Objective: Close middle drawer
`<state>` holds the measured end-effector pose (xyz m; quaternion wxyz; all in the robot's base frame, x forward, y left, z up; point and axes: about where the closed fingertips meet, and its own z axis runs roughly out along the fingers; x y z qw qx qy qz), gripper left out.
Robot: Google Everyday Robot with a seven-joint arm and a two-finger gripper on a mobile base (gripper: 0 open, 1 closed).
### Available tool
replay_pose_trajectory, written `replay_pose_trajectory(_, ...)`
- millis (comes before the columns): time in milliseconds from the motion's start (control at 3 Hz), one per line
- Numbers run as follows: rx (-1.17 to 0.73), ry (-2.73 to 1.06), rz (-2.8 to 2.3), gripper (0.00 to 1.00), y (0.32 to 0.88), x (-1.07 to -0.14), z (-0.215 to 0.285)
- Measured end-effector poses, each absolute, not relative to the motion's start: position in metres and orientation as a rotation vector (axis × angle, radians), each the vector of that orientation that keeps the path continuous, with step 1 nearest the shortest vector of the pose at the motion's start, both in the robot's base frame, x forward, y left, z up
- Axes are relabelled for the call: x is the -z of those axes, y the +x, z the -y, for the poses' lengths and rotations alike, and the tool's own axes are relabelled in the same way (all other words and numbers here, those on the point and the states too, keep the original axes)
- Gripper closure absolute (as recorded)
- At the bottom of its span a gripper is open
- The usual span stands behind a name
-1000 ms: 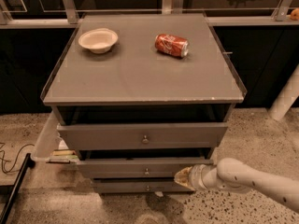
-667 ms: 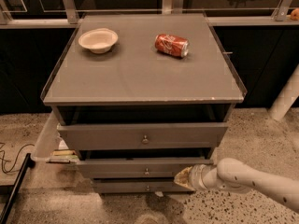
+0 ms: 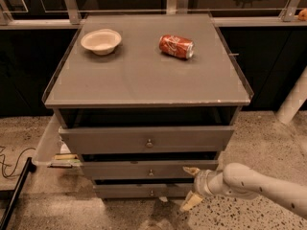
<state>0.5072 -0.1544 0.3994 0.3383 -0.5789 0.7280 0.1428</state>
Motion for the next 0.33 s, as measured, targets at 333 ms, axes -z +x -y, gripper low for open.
replay_pose_trajectory(333,-0.372,-1.508,-1.896,0.0,0.5072,-0.3994,0.1544)
